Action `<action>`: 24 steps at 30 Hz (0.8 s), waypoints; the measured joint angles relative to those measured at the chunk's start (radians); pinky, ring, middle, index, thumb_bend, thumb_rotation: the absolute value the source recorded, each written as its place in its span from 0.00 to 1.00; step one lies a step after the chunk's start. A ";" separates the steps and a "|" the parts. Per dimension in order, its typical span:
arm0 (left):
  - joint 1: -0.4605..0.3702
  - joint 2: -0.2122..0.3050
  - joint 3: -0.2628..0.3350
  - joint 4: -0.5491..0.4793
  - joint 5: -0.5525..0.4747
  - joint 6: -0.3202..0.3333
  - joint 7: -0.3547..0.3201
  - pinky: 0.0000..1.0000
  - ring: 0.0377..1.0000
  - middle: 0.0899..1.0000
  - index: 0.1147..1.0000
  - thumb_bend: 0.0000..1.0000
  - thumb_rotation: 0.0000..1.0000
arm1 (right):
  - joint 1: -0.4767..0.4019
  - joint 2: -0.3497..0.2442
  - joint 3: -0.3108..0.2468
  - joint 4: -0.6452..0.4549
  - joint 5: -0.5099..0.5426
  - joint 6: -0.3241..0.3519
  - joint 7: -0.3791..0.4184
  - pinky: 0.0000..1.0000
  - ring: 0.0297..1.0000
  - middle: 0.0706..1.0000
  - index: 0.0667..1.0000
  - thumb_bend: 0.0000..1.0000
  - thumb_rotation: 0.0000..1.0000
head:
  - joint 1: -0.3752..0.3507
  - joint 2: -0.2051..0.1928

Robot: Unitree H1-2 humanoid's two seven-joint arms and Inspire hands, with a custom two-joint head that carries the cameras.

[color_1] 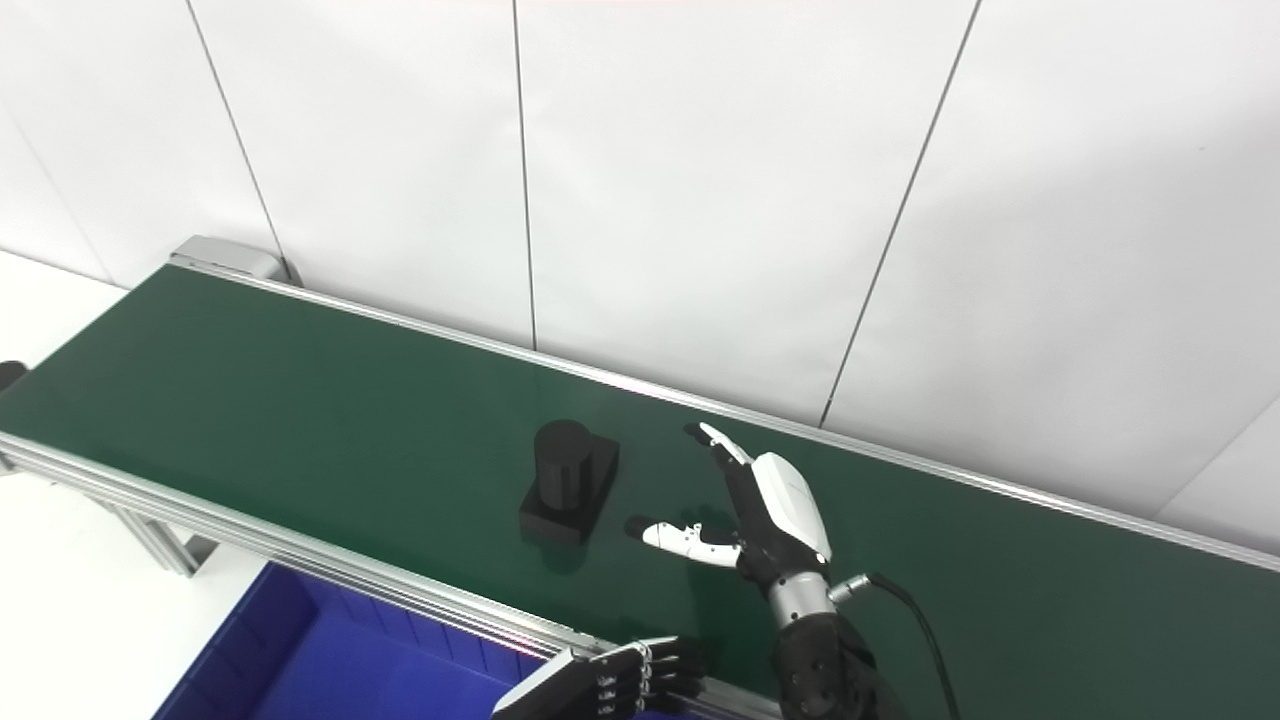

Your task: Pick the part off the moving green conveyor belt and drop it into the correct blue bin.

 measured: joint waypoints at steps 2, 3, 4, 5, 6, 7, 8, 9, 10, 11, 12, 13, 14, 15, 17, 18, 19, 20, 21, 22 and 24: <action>-0.001 0.000 -0.001 0.000 0.000 0.000 0.000 0.84 0.86 0.86 0.86 1.00 0.33 | -0.006 0.003 0.006 0.000 -0.001 0.000 0.000 0.83 0.89 0.89 0.88 0.76 0.49 | 0.003 0.002; -0.001 -0.001 -0.001 0.001 0.000 0.000 0.000 0.84 0.86 0.86 0.86 1.00 0.32 | -0.009 0.005 0.009 0.000 -0.003 0.000 0.000 0.83 0.89 0.89 0.88 0.76 0.49 | 0.003 0.002; -0.001 -0.001 -0.001 0.002 0.000 -0.001 0.000 0.84 0.86 0.86 0.86 1.00 0.32 | -0.012 0.006 0.012 0.000 -0.006 0.000 0.000 0.83 0.89 0.89 0.88 0.76 0.49 | 0.003 0.002; -0.001 -0.001 -0.001 0.002 0.000 -0.001 0.000 0.84 0.86 0.86 0.86 1.00 0.32 | -0.015 0.008 0.015 0.001 -0.008 0.000 0.000 0.83 0.89 0.89 0.88 0.76 0.49 | 0.005 0.003; -0.001 -0.001 -0.001 0.002 0.000 -0.001 0.000 0.84 0.86 0.86 0.86 1.00 0.32 | -0.017 0.009 0.018 0.001 -0.010 0.000 0.000 0.83 0.89 0.89 0.88 0.76 0.49 | 0.005 0.003; -0.001 -0.002 -0.001 0.002 0.000 -0.001 0.000 0.84 0.87 0.87 0.86 1.00 0.32 | -0.020 0.011 0.020 0.002 -0.011 0.000 0.000 0.82 0.89 0.88 0.88 0.76 0.48 | 0.005 0.003; -0.001 -0.002 -0.002 0.002 0.000 -0.001 0.001 0.84 0.86 0.87 0.86 1.00 0.32 | -0.023 0.013 0.022 0.002 -0.012 0.000 0.000 0.83 0.89 0.89 0.88 0.76 0.48 | 0.006 0.005; -0.001 -0.002 -0.002 0.002 0.000 -0.001 0.001 0.84 0.86 0.87 0.86 1.00 0.33 | -0.025 0.014 0.023 0.004 -0.012 0.000 0.000 0.82 0.89 0.89 0.88 0.76 0.48 | 0.006 0.005; -0.001 -0.002 -0.002 0.002 0.000 -0.001 0.002 0.84 0.86 0.87 0.86 1.00 0.33 | -0.027 0.016 0.025 0.007 -0.013 0.000 0.000 0.82 0.89 0.89 0.89 0.75 0.48 | 0.006 0.006; -0.001 -0.002 -0.002 0.002 0.001 -0.001 0.003 0.84 0.86 0.87 0.86 1.00 0.33 | -0.032 0.018 0.028 0.016 -0.014 0.000 0.000 0.81 0.89 0.89 0.89 0.75 0.49 | 0.006 0.006; -0.001 -0.002 -0.002 0.002 0.002 -0.001 0.004 0.84 0.86 0.87 0.86 1.00 0.33 | -0.037 0.020 0.032 0.028 -0.017 0.000 0.000 0.81 0.88 0.89 0.89 0.75 0.49 | 0.006 0.006; -0.001 -0.002 -0.003 0.001 0.003 -0.001 0.004 0.84 0.86 0.87 0.86 1.00 0.33 | -0.041 0.021 0.036 0.041 -0.018 0.000 0.000 0.81 0.88 0.89 0.89 0.75 0.50 | 0.006 0.006; -0.001 -0.003 -0.004 0.001 0.003 -0.001 0.004 0.84 0.86 0.87 0.86 1.00 0.33 | -0.042 0.021 0.040 0.047 -0.019 0.000 0.000 0.81 0.88 0.89 0.89 0.75 0.50 | 0.008 0.006; 0.000 -0.003 -0.004 0.001 0.003 -0.001 0.004 0.84 0.86 0.87 0.86 1.00 0.33 | -0.043 0.022 0.044 0.054 -0.021 0.000 0.000 0.82 0.89 0.89 0.89 0.75 0.51 | 0.008 0.006; 0.000 -0.003 -0.005 0.001 0.004 -0.001 0.006 0.83 0.86 0.87 0.86 1.00 0.33 | -0.043 0.022 0.054 0.066 -0.032 0.000 0.000 0.83 0.89 0.89 0.89 0.75 0.52 | 0.008 0.008; 0.000 -0.003 -0.005 0.000 0.005 -0.001 0.006 0.83 0.86 0.87 0.86 1.00 0.33 | -0.043 0.022 0.057 0.068 -0.038 0.000 0.000 0.84 0.89 0.89 0.89 0.75 0.52 | 0.009 0.008; 0.000 -0.004 -0.005 0.000 0.007 -0.001 0.007 0.84 0.86 0.87 0.86 1.00 0.32 | -0.043 0.022 0.059 0.068 -0.040 0.000 0.000 0.85 0.90 0.90 0.90 0.75 0.53 | 0.009 0.011; 0.000 -0.004 -0.006 -0.001 0.007 0.000 0.007 0.84 0.86 0.87 0.86 1.00 0.32 | -0.043 0.023 0.059 0.068 -0.041 0.000 0.000 0.85 0.90 0.90 0.90 0.75 0.53 | 0.009 0.011; 0.000 -0.004 -0.007 -0.002 0.007 0.000 0.007 0.84 0.86 0.87 0.86 1.00 0.32 | -0.044 0.023 0.059 0.068 -0.041 0.000 0.000 0.85 0.90 0.90 0.90 0.76 0.53 | 0.009 0.012; 0.000 -0.004 -0.009 -0.002 0.007 0.000 0.007 0.84 0.86 0.87 0.86 1.00 0.32 | -0.044 0.023 0.060 0.068 -0.042 0.000 0.000 0.85 0.90 0.90 0.89 0.76 0.53 | 0.009 0.012; 0.000 -0.005 -0.010 -0.004 0.007 0.000 0.006 0.84 0.86 0.87 0.86 1.00 0.32 | -0.044 0.024 0.063 0.069 -0.046 0.000 0.000 0.85 0.90 0.90 0.89 0.76 0.53 | 0.009 0.015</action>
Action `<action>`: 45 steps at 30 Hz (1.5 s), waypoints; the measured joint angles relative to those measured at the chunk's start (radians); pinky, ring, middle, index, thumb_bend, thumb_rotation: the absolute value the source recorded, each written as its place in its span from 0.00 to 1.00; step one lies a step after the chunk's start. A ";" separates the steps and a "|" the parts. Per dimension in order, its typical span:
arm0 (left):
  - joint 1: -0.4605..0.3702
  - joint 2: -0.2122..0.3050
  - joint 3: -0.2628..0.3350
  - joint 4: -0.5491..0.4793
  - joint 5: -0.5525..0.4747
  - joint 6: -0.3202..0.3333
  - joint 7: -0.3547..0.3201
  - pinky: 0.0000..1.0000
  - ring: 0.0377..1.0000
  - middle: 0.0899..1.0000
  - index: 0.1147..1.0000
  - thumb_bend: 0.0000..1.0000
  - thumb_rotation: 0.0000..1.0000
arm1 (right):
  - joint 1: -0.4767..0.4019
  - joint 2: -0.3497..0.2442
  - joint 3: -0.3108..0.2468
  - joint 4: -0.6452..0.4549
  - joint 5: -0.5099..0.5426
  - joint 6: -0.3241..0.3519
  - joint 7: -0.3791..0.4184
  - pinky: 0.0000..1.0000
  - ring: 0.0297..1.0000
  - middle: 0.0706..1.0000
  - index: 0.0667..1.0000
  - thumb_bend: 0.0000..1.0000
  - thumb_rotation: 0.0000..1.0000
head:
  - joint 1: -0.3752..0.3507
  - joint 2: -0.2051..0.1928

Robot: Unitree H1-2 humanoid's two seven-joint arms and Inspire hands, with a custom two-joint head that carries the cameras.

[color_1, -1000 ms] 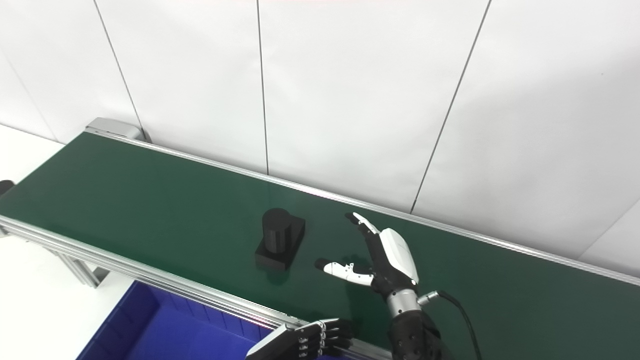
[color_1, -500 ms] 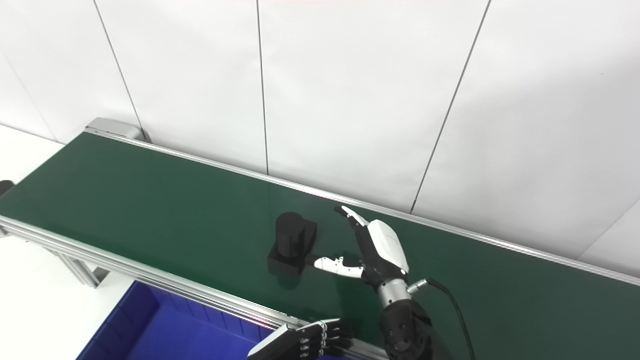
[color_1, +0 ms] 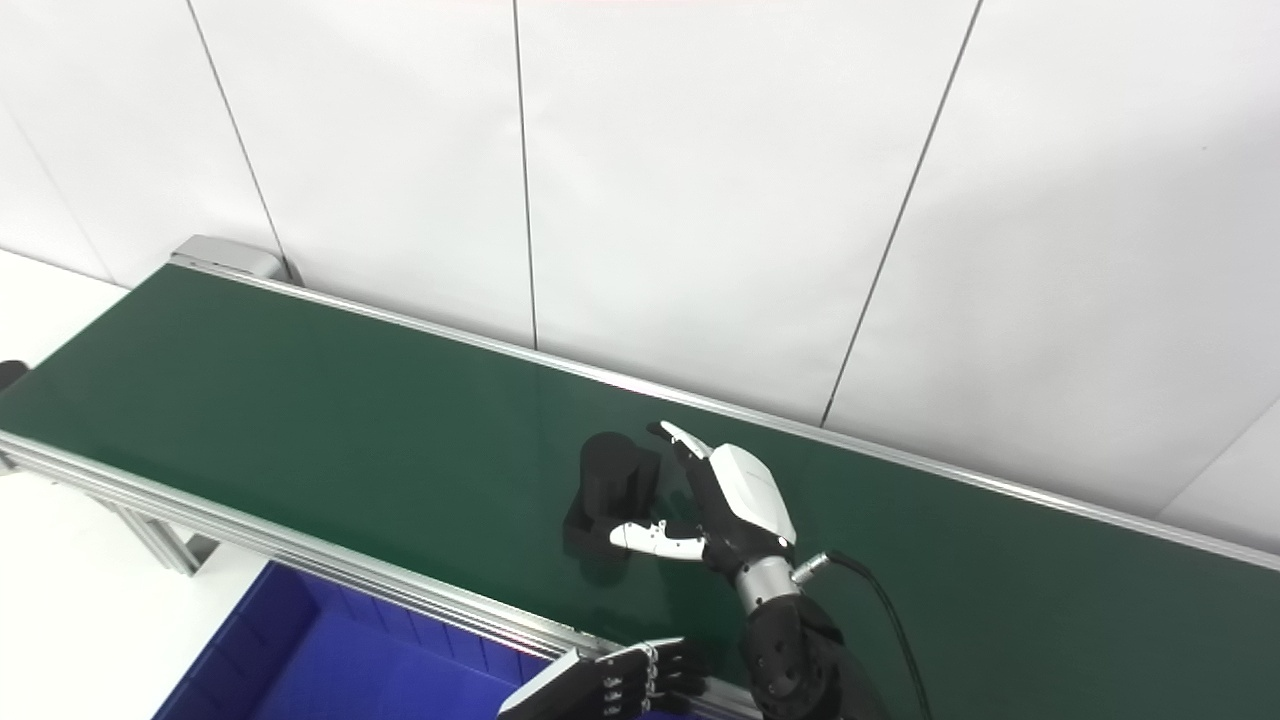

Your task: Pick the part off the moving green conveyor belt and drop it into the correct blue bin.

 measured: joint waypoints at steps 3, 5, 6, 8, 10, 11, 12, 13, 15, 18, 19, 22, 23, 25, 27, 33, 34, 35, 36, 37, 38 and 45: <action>0.000 -0.002 -0.001 -0.005 -0.001 0.000 -0.001 0.84 0.86 0.87 0.86 1.00 0.32 | 0.000 0.000 0.005 0.006 -0.009 0.000 0.000 0.85 0.90 0.89 0.89 0.75 0.51 | -0.002 0.003; 0.003 -0.002 -0.001 -0.008 -0.001 0.001 -0.001 0.84 0.86 0.87 0.86 1.00 0.32 | 0.000 0.001 0.009 0.014 -0.014 0.000 -0.003 0.84 0.90 0.89 0.88 0.75 0.50 | -0.002 0.005; 0.004 -0.002 -0.001 -0.010 -0.001 0.001 -0.001 0.84 0.86 0.87 0.86 1.00 0.32 | 0.000 0.002 0.011 0.023 -0.015 0.000 -0.007 0.84 0.90 0.89 0.88 0.76 0.50 | -0.002 0.005; 0.007 -0.002 -0.001 -0.013 -0.003 0.001 -0.001 0.84 0.87 0.87 0.86 1.00 0.32 | 0.000 0.003 0.013 0.040 -0.017 0.000 -0.013 0.84 0.90 0.89 0.88 0.75 0.49 | -0.002 0.006; 0.009 -0.001 0.000 -0.013 -0.003 0.001 -0.001 0.85 0.86 0.87 0.86 1.00 0.32 | 0.000 0.003 0.016 0.047 -0.019 0.000 -0.017 0.82 0.88 0.88 0.87 0.75 0.47 | -0.002 0.008; 0.010 -0.001 0.000 -0.014 -0.005 0.001 -0.001 0.85 0.87 0.87 0.86 1.00 0.32 | 0.000 0.004 0.017 0.055 -0.021 0.000 -0.022 0.81 0.88 0.87 0.87 0.75 0.46 | -0.003 0.009; 0.010 -0.001 0.000 -0.014 -0.005 0.001 -0.001 0.85 0.87 0.87 0.86 1.00 0.32 | -0.001 0.005 0.018 0.065 -0.025 -0.002 -0.035 0.80 0.87 0.87 0.86 0.75 0.45 | -0.005 0.011; 0.010 -0.001 0.000 -0.015 -0.005 0.001 -0.001 0.85 0.87 0.87 0.86 1.00 0.32 | 0.000 0.007 0.018 0.069 -0.028 -0.007 -0.050 0.80 0.87 0.87 0.86 0.75 0.45 | -0.005 0.011; 0.011 -0.001 0.000 -0.017 -0.005 0.001 -0.001 0.84 0.86 0.87 0.86 1.00 0.32 | 0.000 0.007 0.018 0.076 -0.032 -0.018 -0.061 0.79 0.85 0.85 0.85 0.74 0.40 | -0.005 0.012; 0.013 -0.001 0.001 -0.019 -0.005 0.001 -0.002 0.84 0.86 0.87 0.86 1.00 0.34 | 0.000 0.010 0.019 0.100 -0.043 -0.044 -0.117 0.73 0.78 0.78 0.78 0.70 0.21 | -0.006 0.014; 0.013 -0.001 0.001 -0.019 -0.005 0.001 -0.002 0.84 0.86 0.87 0.86 1.00 0.34 | 0.001 0.011 0.018 0.106 -0.046 -0.048 -0.132 0.71 0.76 0.75 0.75 0.68 0.16 | -0.008 0.014; 0.015 0.000 0.002 -0.019 -0.008 0.001 -0.003 0.84 0.86 0.87 0.86 1.00 0.35 | 0.001 0.017 0.011 0.126 -0.048 -0.082 -0.194 0.57 0.56 0.51 0.49 0.54 0.04 | -0.011 0.015; 0.015 0.001 0.002 -0.020 -0.008 0.001 -0.004 0.84 0.86 0.87 0.86 1.00 0.35 | 0.001 0.021 0.008 0.132 -0.047 -0.090 -0.214 0.52 0.51 0.47 0.48 0.53 0.01 | -0.011 0.015; 0.015 0.001 0.002 -0.021 -0.008 0.001 -0.004 0.84 0.86 0.87 0.86 1.00 0.36 | 0.001 0.026 0.001 0.132 -0.047 -0.101 -0.240 0.48 0.47 0.44 0.47 0.53 0.00 | -0.012 0.015; 0.016 0.002 0.002 -0.027 -0.008 0.002 -0.003 0.84 0.86 0.87 0.86 1.00 0.36 | 0.001 0.026 0.000 0.132 -0.047 -0.106 -0.253 0.48 0.47 0.43 0.47 0.52 0.00 | -0.012 0.014; 0.018 0.005 0.004 -0.040 -0.008 0.006 -0.003 0.84 0.87 0.87 0.87 1.00 0.37 | 0.001 0.025 0.002 0.132 -0.061 -0.112 -0.276 0.51 0.50 0.43 0.47 0.53 0.00 | -0.015 0.015; 0.019 0.005 0.004 -0.043 -0.008 0.008 -0.003 0.84 0.87 0.87 0.86 1.00 0.37 | 0.001 0.025 0.002 0.132 -0.065 -0.112 -0.278 0.51 0.50 0.43 0.47 0.53 0.00 | -0.015 0.015; 0.019 0.005 0.004 -0.045 -0.008 0.009 -0.003 0.84 0.87 0.87 0.87 1.00 0.37 | 0.001 0.025 0.002 0.132 -0.069 -0.112 -0.281 0.51 0.50 0.43 0.47 0.53 0.00 | -0.018 0.015; 0.019 0.005 0.004 -0.046 -0.008 0.009 -0.003 0.85 0.87 0.87 0.87 1.00 0.36 | 0.001 0.025 0.003 0.132 -0.072 -0.112 -0.283 0.51 0.50 0.42 0.47 0.53 0.00 | -0.018 0.015; 0.019 0.006 0.004 -0.046 -0.008 0.009 -0.004 0.85 0.87 0.87 0.87 1.00 0.36 | 0.001 0.025 0.003 0.132 -0.074 -0.113 -0.285 0.49 0.49 0.42 0.47 0.53 0.00 | -0.020 0.015; 0.019 0.006 0.004 -0.046 -0.008 0.009 -0.004 0.85 0.87 0.87 0.87 1.00 0.36 | 0.001 0.025 0.003 0.132 -0.076 -0.113 -0.287 0.49 0.49 0.42 0.47 0.53 0.00 | -0.020 0.015; 0.019 0.006 0.005 -0.045 -0.009 0.009 -0.005 0.85 0.86 0.87 0.87 1.00 0.36 | 0.001 0.025 0.001 0.133 -0.081 -0.126 -0.299 0.50 0.49 0.42 0.47 0.53 0.00 | -0.023 0.014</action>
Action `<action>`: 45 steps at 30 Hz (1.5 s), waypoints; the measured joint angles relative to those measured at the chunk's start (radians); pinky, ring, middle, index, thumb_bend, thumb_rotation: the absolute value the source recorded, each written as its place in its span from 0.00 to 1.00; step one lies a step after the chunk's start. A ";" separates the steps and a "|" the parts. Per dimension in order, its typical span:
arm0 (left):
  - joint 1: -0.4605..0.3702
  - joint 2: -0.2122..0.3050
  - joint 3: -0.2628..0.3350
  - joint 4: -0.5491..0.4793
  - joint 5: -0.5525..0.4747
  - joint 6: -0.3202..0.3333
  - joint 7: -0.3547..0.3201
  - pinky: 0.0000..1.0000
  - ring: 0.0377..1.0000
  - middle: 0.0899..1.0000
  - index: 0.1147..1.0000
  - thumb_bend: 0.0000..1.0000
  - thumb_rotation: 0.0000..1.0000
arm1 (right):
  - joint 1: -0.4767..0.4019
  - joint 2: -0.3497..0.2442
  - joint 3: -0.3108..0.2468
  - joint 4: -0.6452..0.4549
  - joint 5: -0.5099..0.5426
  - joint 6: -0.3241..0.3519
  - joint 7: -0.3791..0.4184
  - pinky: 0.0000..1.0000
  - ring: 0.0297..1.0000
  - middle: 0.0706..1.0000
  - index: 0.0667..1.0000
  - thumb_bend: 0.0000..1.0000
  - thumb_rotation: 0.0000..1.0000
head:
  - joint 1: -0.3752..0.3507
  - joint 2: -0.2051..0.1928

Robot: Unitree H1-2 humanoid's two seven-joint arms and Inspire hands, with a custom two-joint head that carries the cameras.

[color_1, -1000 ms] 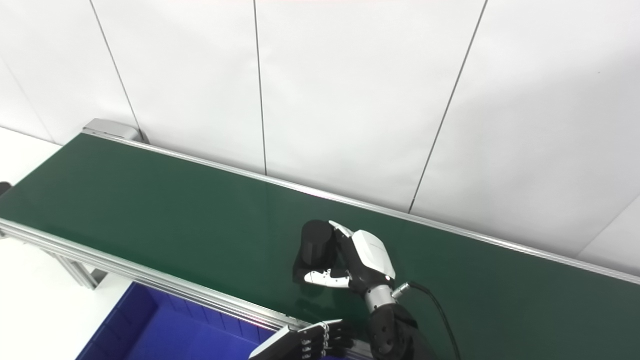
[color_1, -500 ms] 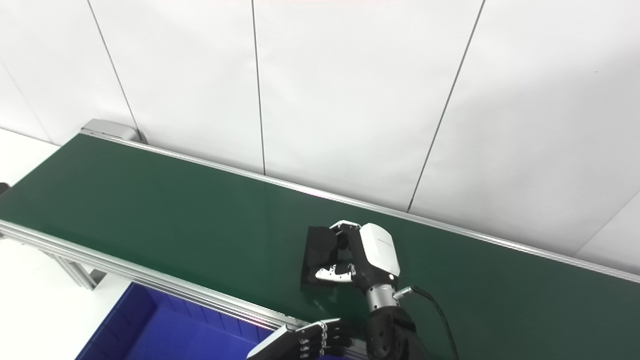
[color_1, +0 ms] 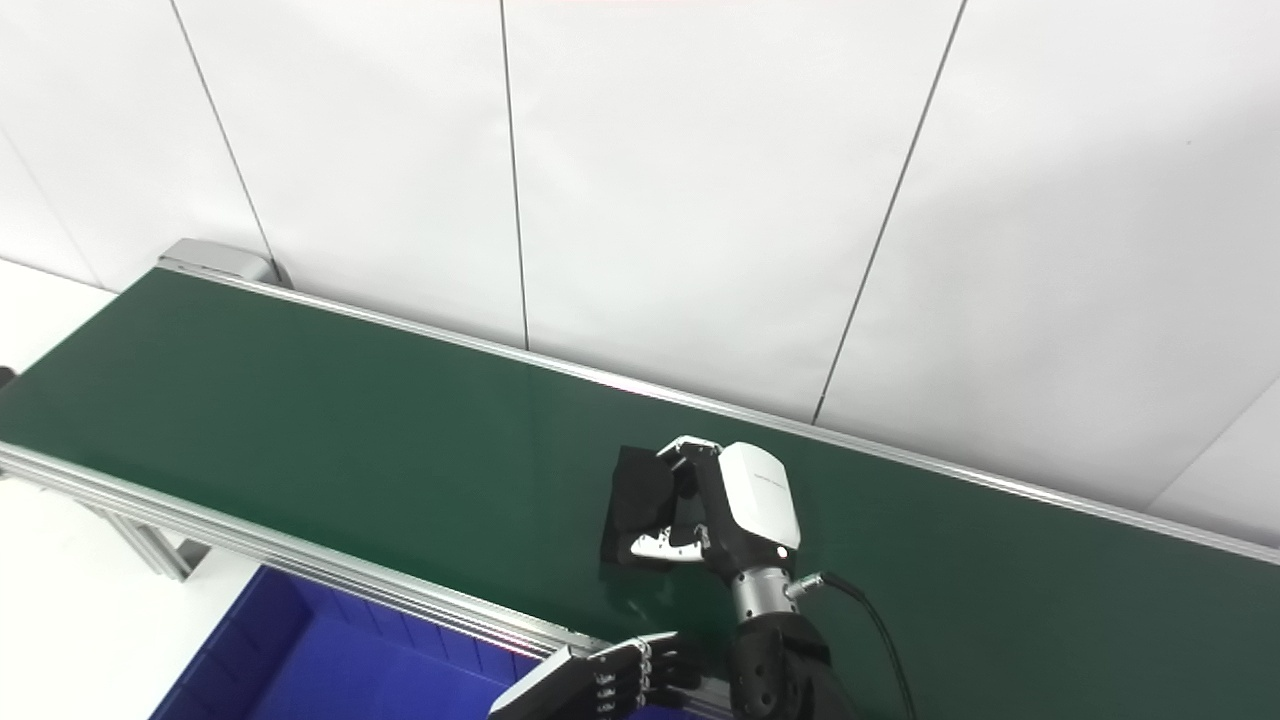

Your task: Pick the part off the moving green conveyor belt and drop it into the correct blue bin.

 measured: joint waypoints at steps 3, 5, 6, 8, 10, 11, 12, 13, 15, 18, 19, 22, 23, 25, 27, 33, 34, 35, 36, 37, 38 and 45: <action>0.000 0.000 0.000 0.000 0.000 0.000 0.000 0.85 0.87 0.87 0.87 1.00 0.36 | 0.001 0.000 -0.006 -0.001 0.002 -0.010 -0.018 0.49 0.47 0.41 0.48 0.53 0.00 | -0.009 0.003; 0.000 0.000 0.000 0.000 0.000 0.000 -0.001 0.84 0.86 0.86 0.87 1.00 0.36 | 0.005 0.000 -0.016 -0.008 0.012 -0.011 -0.022 0.48 0.47 0.41 0.48 0.53 0.00 | -0.014 0.003; 0.000 0.000 0.001 0.000 0.000 0.000 -0.001 0.84 0.86 0.86 0.87 1.00 0.36 | 0.011 0.000 -0.023 -0.017 0.015 -0.011 -0.025 0.48 0.47 0.41 0.48 0.53 0.00 | -0.014 0.003; 0.000 0.000 0.002 0.000 -0.001 0.000 -0.002 0.85 0.87 0.86 0.87 1.00 0.35 | 0.026 -0.001 -0.032 -0.048 0.030 -0.012 -0.026 0.47 0.47 0.41 0.48 0.53 0.00 | -0.026 0.006; 0.000 0.000 0.002 0.000 -0.001 0.001 -0.003 0.85 0.86 0.86 0.87 1.00 0.35 | 0.046 -0.003 -0.040 -0.089 0.039 -0.012 -0.024 0.45 0.47 0.41 0.48 0.53 0.00 | -0.040 0.009; 0.000 0.000 0.002 0.000 -0.001 0.002 -0.003 0.85 0.86 0.85 0.87 1.00 0.35 | 0.057 -0.005 -0.044 -0.116 0.044 -0.012 -0.021 0.44 0.47 0.42 0.47 0.53 0.00 | -0.052 0.012; 0.000 0.001 0.002 0.000 -0.001 0.003 -0.003 0.85 0.86 0.85 0.87 1.00 0.35 | 0.071 -0.009 -0.052 -0.151 0.048 -0.012 -0.017 0.44 0.47 0.42 0.47 0.53 0.00 | -0.052 0.012; 0.000 0.001 0.003 0.000 -0.001 0.003 -0.003 0.85 0.86 0.85 0.87 1.00 0.35 | 0.080 -0.012 -0.057 -0.177 0.051 -0.012 -0.015 0.43 0.46 0.42 0.47 0.53 0.00 | -0.055 0.012; 0.000 0.001 0.004 0.000 -0.001 0.003 -0.003 0.85 0.87 0.85 0.87 1.00 0.34 | 0.101 -0.018 -0.079 -0.239 0.071 -0.011 0.005 0.40 0.45 0.41 0.47 0.53 0.00 | -0.080 0.020; 0.002 0.004 0.006 0.000 -0.011 0.003 -0.006 0.86 0.87 0.85 0.88 1.00 0.34 | 0.143 -0.026 -0.109 -0.336 0.092 -0.007 0.034 0.40 0.45 0.42 0.47 0.53 0.00 | -0.103 0.029; 0.003 0.005 0.006 0.000 -0.013 0.003 -0.007 0.86 0.87 0.85 0.87 1.00 0.34 | 0.159 -0.027 -0.121 -0.368 0.100 -0.004 0.043 0.43 0.48 0.44 0.46 0.53 0.00 | -0.121 0.038; 0.006 0.005 0.006 -0.006 -0.018 0.004 -0.007 0.86 0.87 0.86 0.88 1.00 0.35 | 0.212 -0.031 -0.168 -0.489 0.146 0.018 0.084 0.41 0.47 0.44 0.46 0.53 0.00 | -0.135 0.046; 0.007 0.005 0.006 -0.007 -0.018 0.004 -0.007 0.87 0.88 0.86 0.88 1.00 0.35 | 0.226 -0.035 -0.182 -0.529 0.160 0.025 0.097 0.38 0.45 0.43 0.47 0.53 0.00 | -0.146 0.052; 0.007 0.007 0.007 -0.009 -0.018 0.004 -0.007 0.87 0.88 0.86 0.89 1.00 0.35 | 0.248 -0.045 -0.210 -0.603 0.188 0.043 0.128 0.36 0.43 0.42 0.47 0.53 0.00 | -0.150 0.061; 0.009 0.011 0.008 -0.019 -0.019 0.005 -0.007 0.88 0.88 0.87 0.89 1.00 0.36 | 0.268 -0.054 -0.233 -0.661 0.202 0.055 0.149 0.34 0.41 0.41 0.48 0.53 0.00 | -0.173 0.069; 0.016 0.027 0.013 -0.039 -0.030 0.005 -0.015 0.88 0.88 0.87 0.90 1.00 0.38 | 0.336 -0.064 -0.274 -0.816 0.223 0.111 0.215 0.35 0.43 0.43 0.47 0.53 0.00 | -0.221 0.109; 0.019 0.034 0.013 -0.043 -0.033 0.005 -0.017 0.88 0.88 0.87 0.90 1.00 0.38 | 0.349 -0.064 -0.282 -0.846 0.229 0.118 0.226 0.35 0.44 0.43 0.46 0.53 0.00 | -0.221 0.109; 0.023 0.037 0.015 -0.045 -0.040 0.005 -0.019 0.88 0.88 0.88 0.90 1.00 0.38 | 0.359 -0.066 -0.288 -0.871 0.230 0.122 0.230 0.36 0.44 0.43 0.46 0.53 0.00 | -0.221 0.109; 0.028 0.043 0.018 -0.049 -0.044 0.006 -0.019 0.88 0.88 0.88 0.91 1.00 0.39 | 0.369 -0.067 -0.294 -0.894 0.231 0.125 0.237 0.37 0.45 0.43 0.46 0.53 0.00 | -0.247 0.124; 0.032 0.049 0.022 -0.058 -0.045 0.009 -0.020 0.88 0.88 0.88 0.91 1.00 0.39 | 0.381 -0.070 -0.302 -0.919 0.231 0.130 0.246 0.36 0.44 0.43 0.46 0.53 0.00 | -0.252 0.127; 0.036 0.054 0.024 -0.069 -0.045 0.012 -0.020 0.88 0.88 0.88 0.91 1.00 0.39 | 0.395 -0.072 -0.309 -0.940 0.231 0.132 0.249 0.36 0.44 0.43 0.46 0.53 0.00 | -0.274 0.143; 0.053 0.094 0.045 -0.134 -0.073 0.049 -0.031 0.88 0.89 0.88 0.91 0.98 0.40 | 0.512 -0.071 -0.352 -1.099 0.231 0.191 0.284 0.33 0.41 0.42 0.47 0.53 0.00 | -0.388 0.228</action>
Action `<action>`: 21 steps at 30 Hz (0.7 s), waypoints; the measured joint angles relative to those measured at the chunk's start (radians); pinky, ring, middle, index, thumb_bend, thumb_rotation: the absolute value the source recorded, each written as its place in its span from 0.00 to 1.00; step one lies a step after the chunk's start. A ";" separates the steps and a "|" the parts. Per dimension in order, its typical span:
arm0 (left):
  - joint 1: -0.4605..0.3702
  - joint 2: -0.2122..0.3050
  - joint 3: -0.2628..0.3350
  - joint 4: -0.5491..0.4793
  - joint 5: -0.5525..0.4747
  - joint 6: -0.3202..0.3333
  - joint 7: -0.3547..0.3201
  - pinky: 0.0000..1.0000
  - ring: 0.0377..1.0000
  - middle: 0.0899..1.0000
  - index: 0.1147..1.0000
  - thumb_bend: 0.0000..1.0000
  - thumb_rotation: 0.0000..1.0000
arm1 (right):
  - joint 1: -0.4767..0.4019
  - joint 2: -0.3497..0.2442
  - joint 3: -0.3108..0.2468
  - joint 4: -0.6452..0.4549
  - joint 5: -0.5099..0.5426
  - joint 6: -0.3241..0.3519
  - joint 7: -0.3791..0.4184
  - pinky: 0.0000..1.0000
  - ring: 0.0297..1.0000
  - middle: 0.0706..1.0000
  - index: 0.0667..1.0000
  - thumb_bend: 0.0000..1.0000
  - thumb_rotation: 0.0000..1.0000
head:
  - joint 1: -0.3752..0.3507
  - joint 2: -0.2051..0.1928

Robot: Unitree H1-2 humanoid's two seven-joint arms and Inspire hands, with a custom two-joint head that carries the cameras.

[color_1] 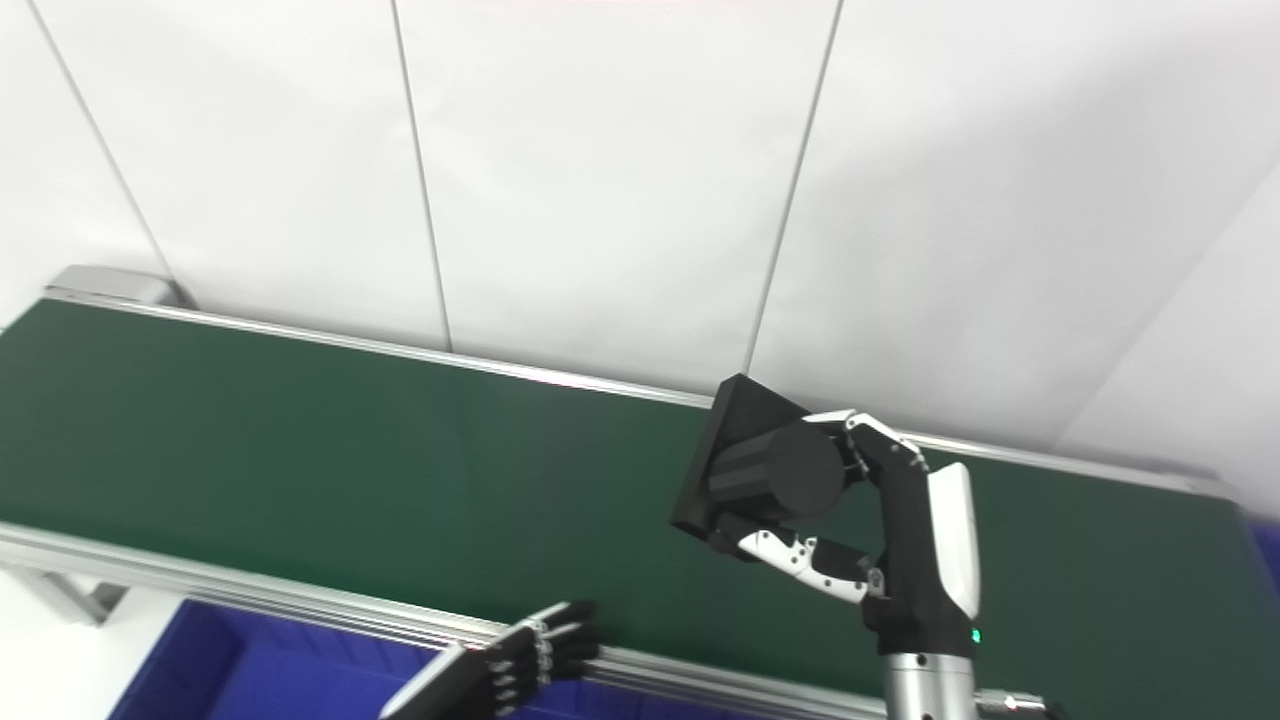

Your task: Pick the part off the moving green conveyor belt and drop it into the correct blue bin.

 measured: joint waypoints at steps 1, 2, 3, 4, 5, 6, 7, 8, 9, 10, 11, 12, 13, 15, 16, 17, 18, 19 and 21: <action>0.002 0.006 0.003 -0.011 -0.011 0.002 -0.006 0.87 0.89 0.88 0.91 0.98 0.41 | 0.024 0.002 -0.006 -0.029 -0.001 0.004 0.001 0.33 0.41 0.42 0.47 0.53 0.00 | -0.037 0.018; 0.003 0.011 0.006 -0.021 -0.015 0.002 -0.009 0.87 0.88 0.88 0.91 0.97 0.41 | 0.047 0.005 -0.012 -0.051 -0.002 0.009 0.002 0.33 0.40 0.42 0.47 0.53 0.00 | -0.043 0.022; 0.003 0.018 0.010 -0.027 -0.017 0.006 -0.010 0.87 0.88 0.88 0.91 0.98 0.41 | 0.061 0.009 -0.017 -0.064 -0.004 0.013 0.002 0.33 0.39 0.41 0.47 0.53 0.00 | -0.073 0.032; 0.002 0.023 0.014 -0.031 -0.022 0.013 -0.010 0.87 0.88 0.88 0.91 0.98 0.41 | 0.075 0.013 -0.023 -0.070 -0.007 0.017 0.002 0.33 0.39 0.41 0.47 0.53 0.00 | -0.074 0.032; 0.001 0.027 0.016 -0.033 -0.028 0.020 -0.012 0.86 0.88 0.88 0.91 0.98 0.41 | 0.089 0.016 -0.030 -0.079 -0.013 0.020 0.002 0.33 0.39 0.41 0.47 0.53 0.00 | -0.103 0.043; 0.001 0.029 0.019 -0.034 -0.036 0.022 -0.014 0.86 0.88 0.88 0.91 0.98 0.41 | 0.105 0.020 -0.037 -0.091 -0.022 0.021 0.001 0.33 0.39 0.41 0.47 0.53 0.00 | -0.103 0.043; 0.001 0.031 0.022 -0.038 -0.038 0.024 -0.018 0.86 0.88 0.88 0.91 0.97 0.41 | 0.123 0.024 -0.043 -0.108 -0.030 0.021 0.000 0.32 0.39 0.41 0.47 0.53 0.00 | -0.114 0.046; 0.002 0.035 0.024 -0.041 -0.046 0.024 -0.023 0.86 0.88 0.87 0.90 0.97 0.41 | 0.142 0.030 -0.050 -0.126 -0.032 0.021 -0.002 0.32 0.39 0.41 0.47 0.53 0.00 | -0.143 0.057; 0.002 0.041 0.027 -0.041 -0.055 0.024 -0.029 0.86 0.88 0.87 0.90 0.98 0.41 | 0.161 0.038 -0.055 -0.142 -0.032 0.021 -0.004 0.32 0.39 0.41 0.47 0.53 0.00 | -0.143 0.057; 0.002 0.046 0.030 -0.042 -0.058 0.025 -0.030 0.86 0.87 0.87 0.90 0.98 0.40 | 0.176 0.046 -0.059 -0.152 -0.032 0.021 -0.004 0.32 0.39 0.42 0.47 0.53 0.00 | -0.175 0.069; 0.002 0.053 0.038 -0.042 -0.061 0.027 -0.031 0.86 0.87 0.87 0.90 0.98 0.40 | 0.197 0.057 -0.067 -0.167 -0.033 0.021 -0.005 0.32 0.39 0.42 0.46 0.53 0.00 | -0.204 0.081; 0.002 0.058 0.048 -0.043 -0.071 0.030 -0.032 0.86 0.87 0.86 0.89 0.98 0.40 | 0.215 0.069 -0.071 -0.179 -0.035 0.022 -0.007 0.33 0.39 0.43 0.46 0.53 0.00 | -0.204 0.081; 0.002 0.063 0.055 -0.046 -0.079 0.034 -0.032 0.86 0.87 0.86 0.89 0.98 0.40 | 0.232 0.079 -0.077 -0.189 -0.037 0.022 -0.008 0.33 0.40 0.43 0.45 0.53 0.00 | -0.204 0.081; 0.002 0.072 0.061 -0.054 -0.090 0.042 -0.033 0.86 0.87 0.85 0.89 0.98 0.39 | 0.261 0.098 -0.090 -0.203 -0.044 0.022 -0.019 0.32 0.39 0.44 0.45 0.53 0.00 | -0.261 0.109; 0.002 0.078 0.063 -0.061 -0.100 0.051 -0.037 0.86 0.87 0.85 0.89 0.99 0.39 | 0.278 0.108 -0.096 -0.210 -0.047 0.022 -0.026 0.32 0.39 0.44 0.45 0.53 0.00 | -0.261 0.109; 0.002 0.083 0.065 -0.069 -0.104 0.058 -0.041 0.86 0.87 0.85 0.89 0.99 0.39 | 0.299 0.117 -0.102 -0.216 -0.050 0.022 -0.034 0.34 0.40 0.44 0.45 0.53 0.00 | -0.261 0.109; 0.001 0.087 0.068 -0.074 -0.112 0.064 -0.048 0.86 0.87 0.85 0.88 0.99 0.39 | 0.317 0.124 -0.107 -0.220 -0.049 0.022 -0.042 0.35 0.41 0.44 0.45 0.53 0.00 | -0.284 0.118; 0.000 0.089 0.072 -0.076 -0.120 0.067 -0.050 0.86 0.87 0.84 0.89 0.99 0.39 | 0.339 0.130 -0.113 -0.219 -0.043 0.022 -0.048 0.36 0.41 0.43 0.46 0.53 0.00 | -0.299 0.126; -0.003 0.093 0.080 -0.077 -0.124 0.074 -0.051 0.85 0.86 0.84 0.88 1.00 0.39 | 0.377 0.135 -0.122 -0.214 -0.034 0.020 -0.067 0.36 0.40 0.42 0.46 0.53 0.00 | -0.316 0.130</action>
